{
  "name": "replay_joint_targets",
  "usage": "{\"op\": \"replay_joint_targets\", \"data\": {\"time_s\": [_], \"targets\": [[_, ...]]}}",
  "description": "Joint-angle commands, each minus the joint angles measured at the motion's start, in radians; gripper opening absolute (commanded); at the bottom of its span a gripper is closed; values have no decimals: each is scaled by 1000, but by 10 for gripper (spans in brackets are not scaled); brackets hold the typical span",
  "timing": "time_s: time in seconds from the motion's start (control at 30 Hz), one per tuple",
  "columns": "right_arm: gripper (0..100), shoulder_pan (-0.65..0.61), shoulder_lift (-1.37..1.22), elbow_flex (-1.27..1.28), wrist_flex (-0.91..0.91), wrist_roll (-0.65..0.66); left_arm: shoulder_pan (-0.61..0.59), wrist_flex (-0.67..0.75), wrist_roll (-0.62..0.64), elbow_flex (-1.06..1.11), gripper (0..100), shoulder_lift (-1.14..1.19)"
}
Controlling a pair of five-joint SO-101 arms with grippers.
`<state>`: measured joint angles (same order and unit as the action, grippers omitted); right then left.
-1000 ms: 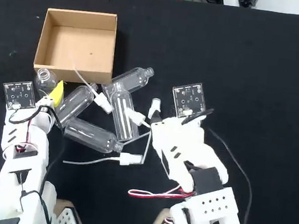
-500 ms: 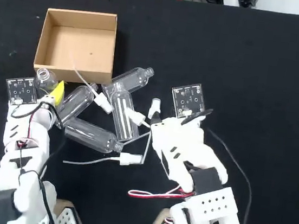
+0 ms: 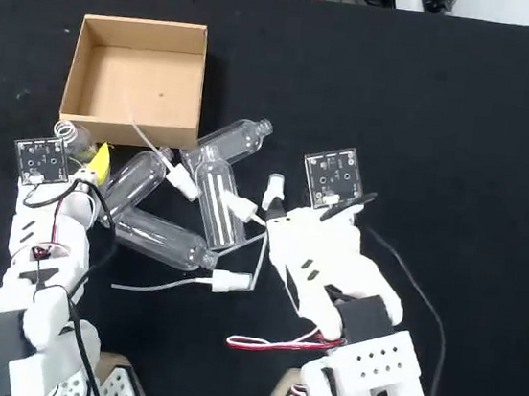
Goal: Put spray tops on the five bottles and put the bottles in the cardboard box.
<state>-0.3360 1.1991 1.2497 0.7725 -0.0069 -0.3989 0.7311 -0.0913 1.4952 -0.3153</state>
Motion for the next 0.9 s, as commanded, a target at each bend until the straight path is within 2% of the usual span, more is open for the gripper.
{"op": "replay_joint_targets", "data": {"time_s": [0.0,0.1,0.17,0.3,0.57,0.73,0.8,0.87], "targets": [[155,-11,-5,-8,-25,-2,-13,60,5,-27,281,0],[155,-11,-5,-8,-25,-2,-8,163,0,18,270,0],[155,-11,-5,-8,-25,-2,-5,199,0,22,227,11],[155,-11,-5,-8,-25,-2,-5,161,2,1,151,12],[155,-11,-5,-7,-25,-2,-16,155,0,35,149,-11],[155,-11,-5,-7,-25,-2,-88,138,5,127,149,-147],[155,-11,-7,-7,-25,-2,-119,52,3,139,149,-226],[155,-11,-7,-7,-25,-2,-145,-130,2,110,149,-321]]}}
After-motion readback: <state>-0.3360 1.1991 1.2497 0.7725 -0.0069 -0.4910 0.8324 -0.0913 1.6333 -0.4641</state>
